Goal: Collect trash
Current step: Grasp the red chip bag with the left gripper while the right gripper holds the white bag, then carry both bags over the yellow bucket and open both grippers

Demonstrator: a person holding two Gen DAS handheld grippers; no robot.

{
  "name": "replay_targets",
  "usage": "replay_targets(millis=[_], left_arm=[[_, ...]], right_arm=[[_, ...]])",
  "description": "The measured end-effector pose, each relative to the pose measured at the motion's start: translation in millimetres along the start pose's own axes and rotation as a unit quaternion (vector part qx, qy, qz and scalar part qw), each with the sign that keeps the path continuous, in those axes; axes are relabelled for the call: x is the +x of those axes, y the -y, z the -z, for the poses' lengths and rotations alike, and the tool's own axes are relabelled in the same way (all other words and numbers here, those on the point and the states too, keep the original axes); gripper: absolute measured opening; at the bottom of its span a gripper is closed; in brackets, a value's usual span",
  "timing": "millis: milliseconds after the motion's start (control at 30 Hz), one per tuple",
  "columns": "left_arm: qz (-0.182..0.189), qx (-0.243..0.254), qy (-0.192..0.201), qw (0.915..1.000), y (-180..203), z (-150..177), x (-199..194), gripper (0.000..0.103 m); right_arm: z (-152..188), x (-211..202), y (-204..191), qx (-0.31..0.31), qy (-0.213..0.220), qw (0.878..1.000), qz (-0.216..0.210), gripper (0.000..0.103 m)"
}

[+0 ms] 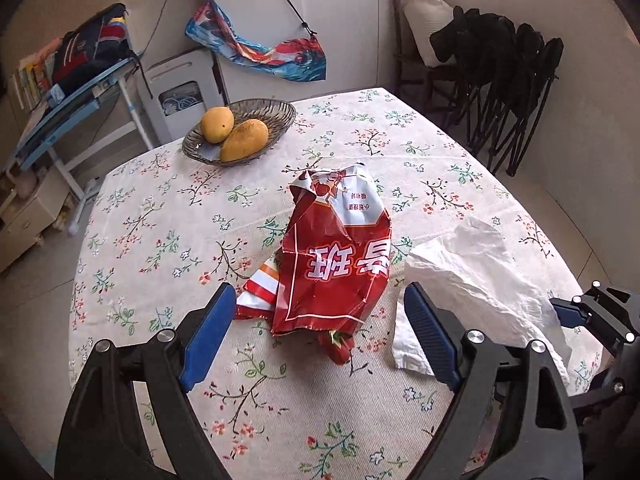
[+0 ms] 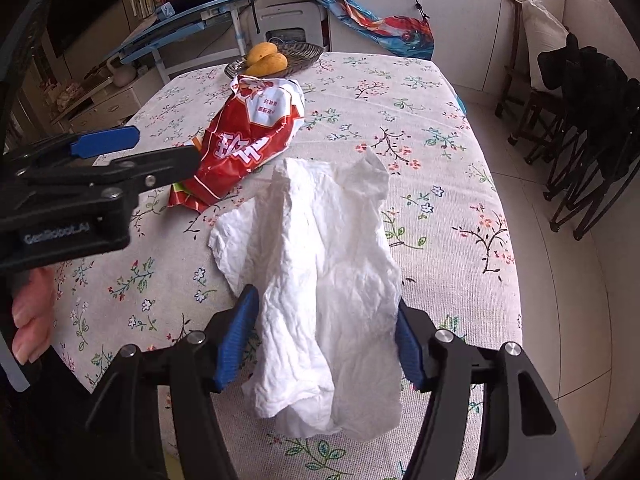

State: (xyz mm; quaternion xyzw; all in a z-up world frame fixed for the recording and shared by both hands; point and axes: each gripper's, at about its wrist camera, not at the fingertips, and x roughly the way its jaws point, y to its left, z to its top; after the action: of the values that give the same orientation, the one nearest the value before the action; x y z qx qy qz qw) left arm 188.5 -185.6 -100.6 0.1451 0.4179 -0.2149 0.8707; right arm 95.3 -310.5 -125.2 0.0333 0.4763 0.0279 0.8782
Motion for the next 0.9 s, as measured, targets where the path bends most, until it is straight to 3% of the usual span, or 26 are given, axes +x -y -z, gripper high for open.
replay_targets(millis=[267, 333, 400, 500, 633, 900], left_arm=[[-0.004, 0.015, -0.026, 0.9995, 2.3, -17.9, 45.1, 0.082], [0.006, 0.017, -0.033, 0.9993, 3.6, -19.1, 51.7, 0.069], [0.014, 0.011, -0.041, 0.999, 1.6, -19.4, 57.4, 0.038], [0.025, 0.004, -0.036, 0.999, -4.9, -19.0, 53.2, 0.022], [0.031, -0.017, -0.021, 0.9992, -20.0, -16.3, 39.5, 0.019], [0.028, -0.052, 0.003, 0.9983, -47.4, 5.3, -6.8, 0.018]], right_arm=[[-4.1, 3.8, 1.1, 0.003, 0.008, 1.0, -0.008, 0.062], [-4.6, 3.8, 1.3, 0.004, 0.008, 1.0, -0.01, 0.062], [-5.8, 4.3, 0.0, 0.001, 0.01, 1.0, -0.008, 0.051], [-6.8, 5.0, -1.9, -0.005, 0.01, 1.0, -0.009, 0.032], [-6.9, 4.7, -2.2, 0.001, 0.009, 1.0, -0.022, 0.016], [-8.7, -3.2, 6.0, 0.041, 0.028, 0.998, -0.045, 0.011]])
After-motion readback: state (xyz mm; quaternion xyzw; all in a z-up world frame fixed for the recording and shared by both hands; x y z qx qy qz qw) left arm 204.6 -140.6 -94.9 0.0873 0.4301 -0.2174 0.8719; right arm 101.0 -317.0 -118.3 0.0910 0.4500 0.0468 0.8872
